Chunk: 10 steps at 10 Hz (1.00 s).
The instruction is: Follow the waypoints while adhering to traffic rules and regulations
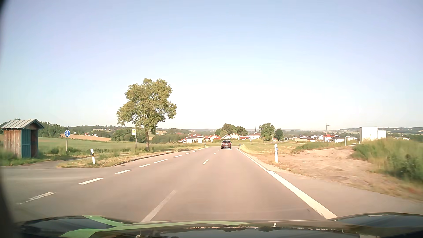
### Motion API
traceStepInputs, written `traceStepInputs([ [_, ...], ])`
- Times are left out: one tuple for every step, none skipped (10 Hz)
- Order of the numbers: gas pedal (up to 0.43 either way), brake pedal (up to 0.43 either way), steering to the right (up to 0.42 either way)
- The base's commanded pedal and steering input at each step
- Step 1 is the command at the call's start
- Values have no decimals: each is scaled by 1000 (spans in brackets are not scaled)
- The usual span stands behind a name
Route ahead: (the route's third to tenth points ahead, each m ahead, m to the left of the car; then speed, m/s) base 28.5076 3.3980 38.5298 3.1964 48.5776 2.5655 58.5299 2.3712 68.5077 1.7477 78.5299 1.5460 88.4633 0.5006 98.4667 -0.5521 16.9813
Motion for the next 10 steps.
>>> traceStepInputs([
  [157,0,-2],
  [169,0,-2],
  [169,0,-2],
  [169,0,-2],
  [157,0,-2],
  [98,0,-2],
  [79,0,-2],
  [28,0,-1],
  [0,0,-2],
  [0,0,-2],
])
